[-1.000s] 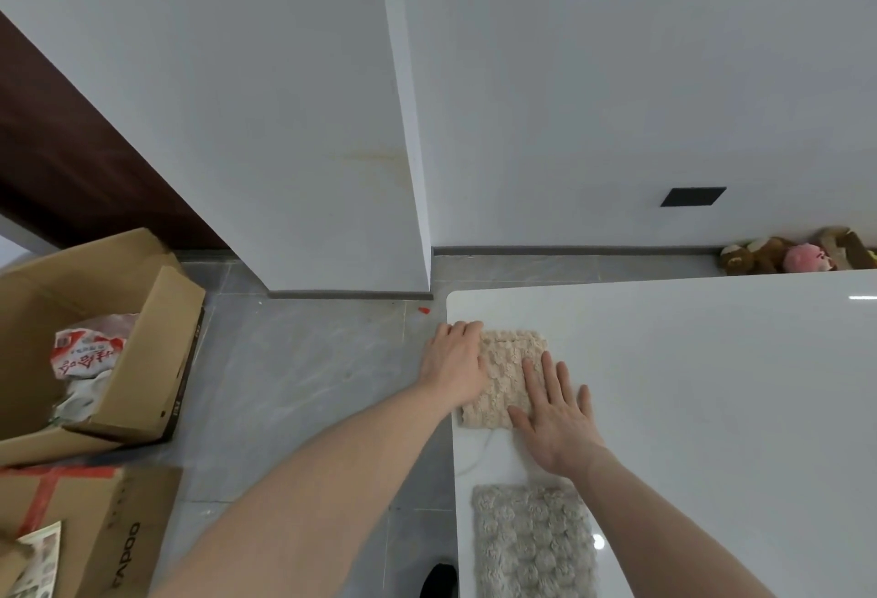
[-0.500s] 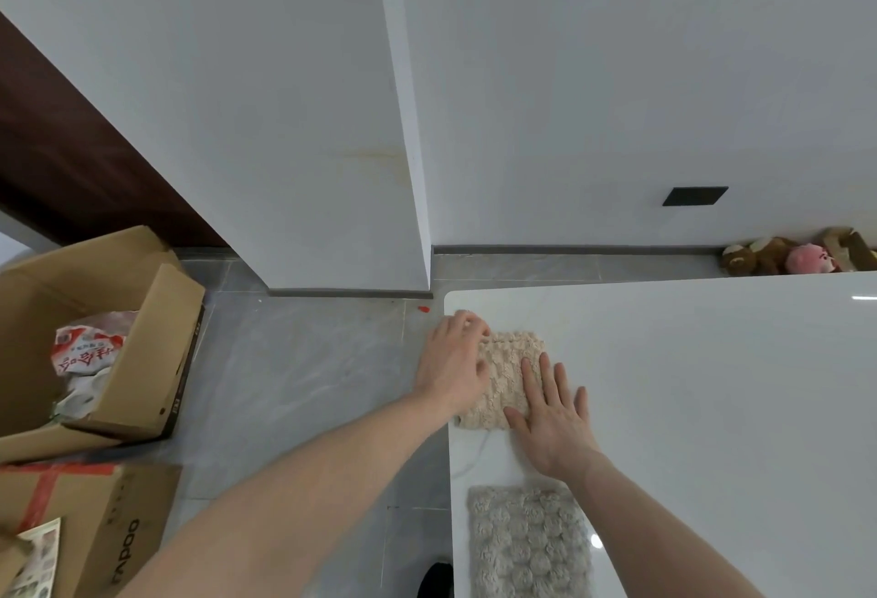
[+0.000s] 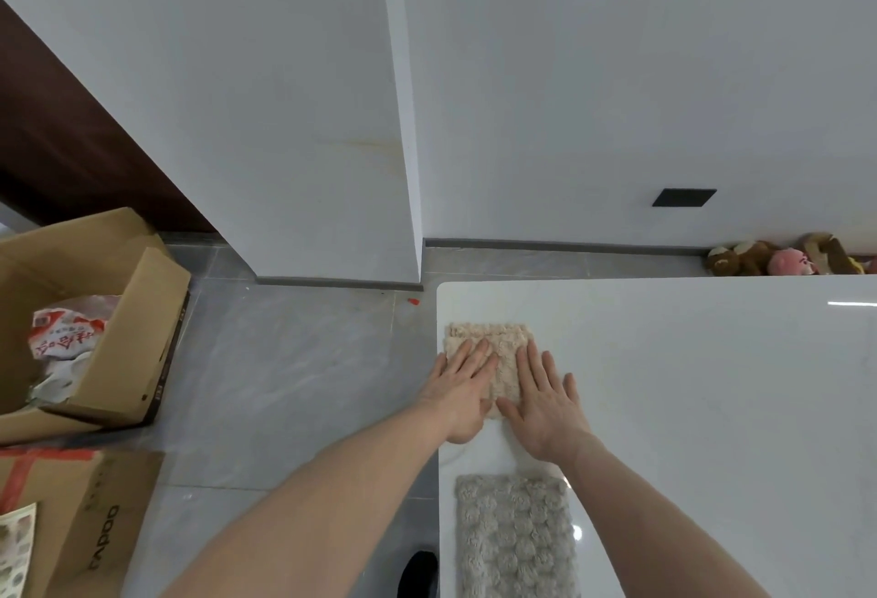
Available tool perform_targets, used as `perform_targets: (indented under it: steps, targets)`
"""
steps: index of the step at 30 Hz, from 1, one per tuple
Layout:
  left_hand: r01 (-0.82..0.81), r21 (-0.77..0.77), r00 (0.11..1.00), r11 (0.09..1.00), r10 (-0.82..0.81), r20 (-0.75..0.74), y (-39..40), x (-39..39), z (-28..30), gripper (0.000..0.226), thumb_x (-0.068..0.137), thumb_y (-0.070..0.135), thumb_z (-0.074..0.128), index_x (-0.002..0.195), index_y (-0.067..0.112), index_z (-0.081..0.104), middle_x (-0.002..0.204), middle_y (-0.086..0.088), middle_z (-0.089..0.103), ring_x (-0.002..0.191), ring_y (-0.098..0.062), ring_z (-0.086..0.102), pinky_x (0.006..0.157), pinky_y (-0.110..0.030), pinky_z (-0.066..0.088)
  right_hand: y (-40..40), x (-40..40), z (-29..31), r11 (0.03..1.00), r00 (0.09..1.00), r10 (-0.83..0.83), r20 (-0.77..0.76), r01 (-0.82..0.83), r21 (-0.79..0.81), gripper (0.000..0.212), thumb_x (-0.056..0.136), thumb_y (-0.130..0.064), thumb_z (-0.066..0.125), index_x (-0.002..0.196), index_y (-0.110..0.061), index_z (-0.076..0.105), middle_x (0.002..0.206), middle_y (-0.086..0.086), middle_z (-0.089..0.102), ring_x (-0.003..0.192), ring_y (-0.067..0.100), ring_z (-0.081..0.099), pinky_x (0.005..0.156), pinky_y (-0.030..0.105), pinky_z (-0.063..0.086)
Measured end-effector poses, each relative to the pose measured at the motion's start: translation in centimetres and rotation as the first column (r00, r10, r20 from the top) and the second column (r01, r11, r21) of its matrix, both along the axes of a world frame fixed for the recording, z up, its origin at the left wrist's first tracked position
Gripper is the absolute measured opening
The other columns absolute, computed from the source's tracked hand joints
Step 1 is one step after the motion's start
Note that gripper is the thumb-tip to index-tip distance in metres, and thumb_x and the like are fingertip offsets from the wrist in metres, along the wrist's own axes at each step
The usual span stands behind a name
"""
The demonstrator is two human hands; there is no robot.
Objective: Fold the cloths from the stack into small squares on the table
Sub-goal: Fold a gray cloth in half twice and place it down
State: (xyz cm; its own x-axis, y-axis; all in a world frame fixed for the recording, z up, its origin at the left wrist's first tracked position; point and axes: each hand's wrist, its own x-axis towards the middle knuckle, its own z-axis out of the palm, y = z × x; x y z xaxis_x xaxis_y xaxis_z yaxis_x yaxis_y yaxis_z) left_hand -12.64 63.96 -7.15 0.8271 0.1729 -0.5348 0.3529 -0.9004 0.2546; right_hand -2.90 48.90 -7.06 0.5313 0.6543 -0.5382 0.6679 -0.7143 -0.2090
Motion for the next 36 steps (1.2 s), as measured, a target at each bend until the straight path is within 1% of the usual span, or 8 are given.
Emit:
perform_targets:
  steps: [3, 9, 11, 16, 21, 27, 31, 36]
  targets:
    - [-0.019, -0.052, 1.000, 0.998, 0.019, -0.010, 0.1, 0.6, 2.1, 0.068, 0.105, 0.037, 0.032, 0.162, 0.027, -0.004, 0.167, 0.007, -0.022, 0.154, -0.020, -0.022, 0.125, -0.052, -0.007, 0.5, 0.4, 1.1, 0.990, 0.987, -0.116, -0.113, 0.123, 0.062, 0.089, 0.099, -0.062, 0.036, 0.161, -0.023, -0.014, 0.167, -0.004, -0.024, 0.157, 0.025, -0.014, 0.127, 0.053, 0.005]
    - [-0.018, -0.177, 0.942, 0.984, 0.076, 0.326, -4.8, -8.5, 4.6, 0.060, 0.100, 0.028, 0.037, 0.159, 0.028, 0.024, 0.170, 0.008, 0.004, 0.156, -0.017, -0.004, 0.128, -0.041, 0.003, -5.8, -5.8, 4.3, 0.909, 0.987, -0.154, -0.047, 0.160, 0.385, 0.073, 0.104, -0.040, 0.042, 0.163, -0.032, 0.000, 0.170, -0.010, -0.011, 0.157, 0.014, -0.009, 0.127, 0.035, 0.006]
    - [0.017, -0.266, 0.953, 0.964, 0.065, 0.297, -7.7, -12.9, 5.1, 0.058, 0.099, 0.029, 0.032, 0.156, 0.031, 0.030, 0.168, 0.012, 0.007, 0.155, -0.014, -0.006, 0.128, -0.040, 0.001, -8.6, -9.3, 4.1, 0.878, 0.976, -0.208, -0.066, 0.216, 0.426, 0.066, 0.103, -0.036, 0.049, 0.161, -0.031, 0.018, 0.170, -0.010, 0.003, 0.157, 0.014, 0.001, 0.127, 0.035, 0.014]
    - [0.015, -0.239, 0.987, 0.971, 0.024, 0.159, -12.9, -19.0, 4.1, 0.068, 0.091, 0.036, 0.020, 0.159, 0.031, 0.021, 0.170, 0.010, 0.001, 0.156, -0.018, -0.009, 0.127, -0.042, 0.002, -13.8, -16.8, 3.7, 0.849, 0.943, -0.322, -0.087, 0.328, 0.414, 0.046, 0.089, -0.029, 0.063, 0.135, -0.035, 0.057, 0.147, -0.013, 0.040, 0.134, 0.016, 0.038, 0.112, 0.041, 0.042]
    - [-0.042, -0.225, 0.998, 0.973, 0.052, 0.037, -13.3, -19.1, 3.1, 0.073, 0.096, 0.010, 0.038, 0.162, 0.027, 0.013, 0.169, 0.010, -0.008, 0.156, -0.023, -0.009, 0.127, -0.044, 0.006, -14.5, -17.8, 3.9, 0.932, 0.948, -0.268, -0.170, 0.300, 0.204, 0.055, 0.097, -0.032, 0.054, 0.151, -0.028, 0.044, 0.161, -0.010, 0.028, 0.143, 0.019, 0.030, 0.118, 0.032, 0.032]
    - [-0.185, -0.222, 0.966, 0.957, 0.219, 0.140, -15.7, -21.0, 5.8, 0.069, 0.094, 0.012, 0.045, 0.159, 0.028, 0.024, 0.169, 0.008, 0.003, 0.154, -0.024, 0.005, 0.126, -0.042, 0.017, -17.5, -19.4, 5.5, 0.903, 0.949, -0.244, -0.200, 0.298, 0.311, 0.059, 0.090, -0.015, 0.058, 0.146, -0.026, 0.047, 0.156, -0.009, 0.034, 0.142, 0.018, 0.034, 0.118, 0.029, 0.032]
    - [-0.488, -0.383, 0.834, 0.785, 0.548, 0.060, -21.4, -26.5, 6.8, 0.059, 0.096, 0.023, 0.052, 0.152, 0.024, 0.033, 0.158, 0.007, 0.027, 0.136, -0.016, 0.040, 0.112, -0.029, 0.037, -23.1, -23.5, 6.2, 0.881, 0.904, -0.306, -0.298, 0.388, 0.272, 0.054, 0.088, -0.016, 0.062, 0.141, -0.025, 0.051, 0.142, -0.012, 0.041, 0.133, 0.016, 0.043, 0.108, 0.022, 0.035]
    - [-0.724, -0.435, 0.644, 0.535, 0.750, -0.150, -28.5, -31.8, 7.5, 0.059, 0.092, 0.042, 0.058, 0.145, 0.028, 0.038, 0.143, 0.006, 0.041, 0.119, -0.011, 0.048, 0.094, -0.021, 0.039, -29.6, -28.3, 6.0, 0.854, 0.798, -0.409, -0.444, 0.505, 0.122, 0.061, 0.088, -0.022, 0.060, 0.147, -0.025, 0.045, 0.136, -0.010, 0.042, 0.116, 0.009, 0.055, 0.100, 0.022, 0.045]
